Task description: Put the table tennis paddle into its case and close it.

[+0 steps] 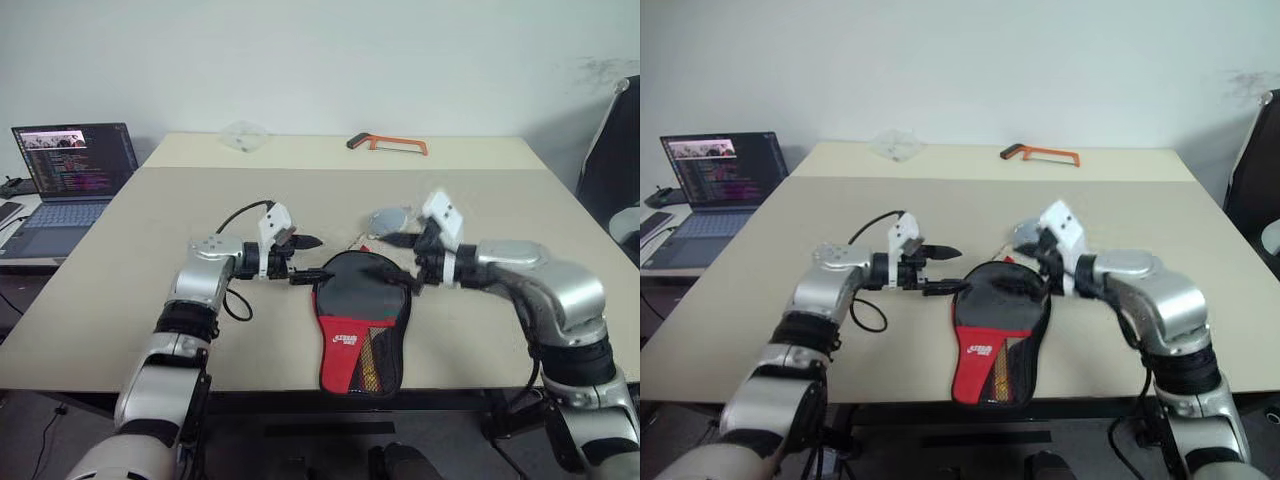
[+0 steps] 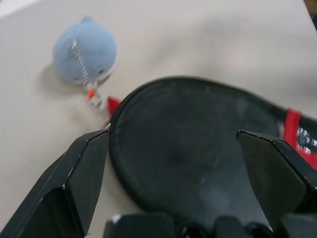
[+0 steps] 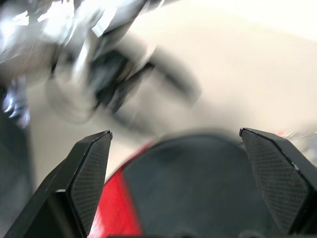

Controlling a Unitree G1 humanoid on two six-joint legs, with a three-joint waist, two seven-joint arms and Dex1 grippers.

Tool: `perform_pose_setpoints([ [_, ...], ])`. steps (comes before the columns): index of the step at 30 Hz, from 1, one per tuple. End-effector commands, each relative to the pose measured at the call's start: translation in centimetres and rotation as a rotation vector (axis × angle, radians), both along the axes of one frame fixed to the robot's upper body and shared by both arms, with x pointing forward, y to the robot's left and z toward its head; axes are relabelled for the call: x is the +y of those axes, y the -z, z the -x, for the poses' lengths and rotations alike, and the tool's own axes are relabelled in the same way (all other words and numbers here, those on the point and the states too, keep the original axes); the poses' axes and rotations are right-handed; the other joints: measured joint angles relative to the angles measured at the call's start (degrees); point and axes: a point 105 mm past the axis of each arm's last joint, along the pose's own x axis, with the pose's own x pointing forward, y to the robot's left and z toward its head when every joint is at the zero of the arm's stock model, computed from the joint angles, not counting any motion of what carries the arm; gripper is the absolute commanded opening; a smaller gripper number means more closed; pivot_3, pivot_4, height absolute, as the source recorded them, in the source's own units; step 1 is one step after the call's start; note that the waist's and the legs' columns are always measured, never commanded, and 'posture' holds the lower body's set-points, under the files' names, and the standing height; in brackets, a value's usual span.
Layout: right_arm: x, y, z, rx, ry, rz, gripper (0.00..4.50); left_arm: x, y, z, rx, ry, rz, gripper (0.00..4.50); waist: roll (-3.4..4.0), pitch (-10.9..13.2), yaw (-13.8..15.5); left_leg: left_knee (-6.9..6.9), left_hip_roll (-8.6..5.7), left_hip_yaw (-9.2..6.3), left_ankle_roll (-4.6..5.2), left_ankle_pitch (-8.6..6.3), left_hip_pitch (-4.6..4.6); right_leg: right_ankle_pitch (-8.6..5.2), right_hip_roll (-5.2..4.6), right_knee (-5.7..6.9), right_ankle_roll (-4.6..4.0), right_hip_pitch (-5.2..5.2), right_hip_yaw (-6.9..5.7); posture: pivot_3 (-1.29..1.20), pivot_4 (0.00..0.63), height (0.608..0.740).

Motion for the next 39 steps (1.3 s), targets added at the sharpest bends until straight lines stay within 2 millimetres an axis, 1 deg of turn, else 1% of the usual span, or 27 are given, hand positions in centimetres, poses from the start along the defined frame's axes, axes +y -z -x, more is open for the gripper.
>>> perform_pose_setpoints([
  [1,-2.3,-1.5,-4.3,-0.014,0.226,-0.066,4.50,-2.7,-0.5,0.7,-0.062,0.006,0.040,4.46,0.00,0.0,0.1,0.01,0.00,-0.01,0.00,0.00,-0.01,0.04,-0.02,0.01,-0.06,0.00,-0.01,0.00,0.150,0.740],
  [2,-2.8,-1.7,-5.8,0.019,0.299,-0.122,4.50,-3.3,0.4,0.9,-0.066,-0.008,0.009,4.46,0.00,0.0,0.1,0.01,0.03,0.05,0.00,0.00,0.02,0.16,-0.02,0.01,-0.27,0.00,0.03,0.00,0.150,0.740],
  [4,-3.2,-1.6,-8.0,0.080,0.390,-0.220,4.50,-4.3,2.1,1.2,-0.085,-0.044,-0.065,4.46,0.00,0.0,0.1,-0.02,0.06,0.08,0.00,0.00,0.01,0.25,-0.01,0.03,-0.42,-0.03,0.06,0.00,0.150,0.740],
  [6,-3.0,-0.8,-9.5,0.109,0.426,-0.233,4.50,-5.2,3.1,1.7,-0.060,-0.082,-0.065,4.46,0.01,0.0,-0.1,-0.11,0.09,0.13,0.00,0.00,0.04,0.31,0.00,0.04,-0.51,-0.05,0.12,0.00,0.150,0.740],
  [9,-2.5,0.4,-11.1,0.148,0.465,-0.254,4.50,-5.2,4.7,2.0,-0.066,-0.146,-0.132,4.46,0.06,0.0,-0.4,-0.17,0.11,0.15,0.01,0.00,0.03,0.32,0.00,0.04,-0.52,-0.08,0.13,0.00,0.150,0.740],
  [13,-2.3,2.3,-12.6,0.213,0.573,-0.311,4.50,-4.8,5.5,1.9,-0.055,-0.233,-0.163,4.46,0.11,0.0,-0.4,-0.18,0.12,0.17,0.02,0.00,0.04,0.33,0.00,0.05,-0.53,-0.08,0.14,0.00,0.150,0.740],
  [17,-1.8,4.2,-13.1,0.222,0.675,-0.280,4.50,-4.9,5.8,2.3,-0.050,-0.243,-0.174,4.46,0.11,0.0,-0.4,-0.16,0.11,0.18,0.02,0.00,0.07,0.33,0.01,0.04,-0.53,-0.03,0.14,0.00,0.150,0.740],
  [20,-1.4,5.3,-13.2,0.239,0.721,-0.278,4.50,-5.0,5.7,2.5,-0.049,-0.248,-0.172,4.46,0.11,0.0,-0.4,-0.16,0.12,0.21,0.02,0.00,0.07,0.33,0.02,0.04,-0.53,-0.03,0.15,0.00,0.150,0.740],
  [23,-0.6,6.7,-13.0,0.241,0.764,-0.233,4.50,-5.0,5.4,2.5,-0.049,-0.259,-0.169,4.46,0.11,0.0,-0.5,-0.16,0.13,0.20,0.02,0.00,0.06,0.33,0.02,0.05,-0.53,-0.03,0.15,0.00,0.150,0.740],
  [29,1.4,7.3,-12.8,0.259,0.759,-0.251,4.50,-5.0,4.9,2.8,-0.050,-0.266,-0.164,4.46,0.12,0.0,-0.5,-0.16,0.13,0.18,0.02,0.00,0.06,0.33,0.05,0.04,-0.53,-0.03,0.14,0.00,0.150,0.740],
  [33,2.0,7.5,-12.7,0.248,0.769,-0.244,4.50,-4.7,4.6,2.9,-0.055,-0.277,-0.168,4.46,0.12,0.0,-0.5,-0.16,0.13,0.17,0.02,0.00,0.06,0.33,0.04,0.03,-0.53,-0.03,0.13,0.00,0.150,0.740],
  [36,2.0,7.6,-12.7,0.264,0.782,-0.262,3.92,-4.4,4.6,3.1,-0.058,-0.279,-0.174,4.50,0.13,0.1,-0.5,-0.16,0.13,0.17,0.02,0.00,0.06,0.33,0.05,0.04,-0.53,-0.04,0.13,0.00,0.150,0.740],
  [39,1.8,7.8,-12.7,0.267,0.808,-0.261,2.84,-4.3,4.4,3.3,-0.058,-0.278,-0.174,4.50,0.14,0.1,-0.5,-0.16,0.13,0.16,0.02,0.00,0.06,0.32,0.06,0.04,-0.53,-0.03,0.13,0.00,0.150,0.740],
])
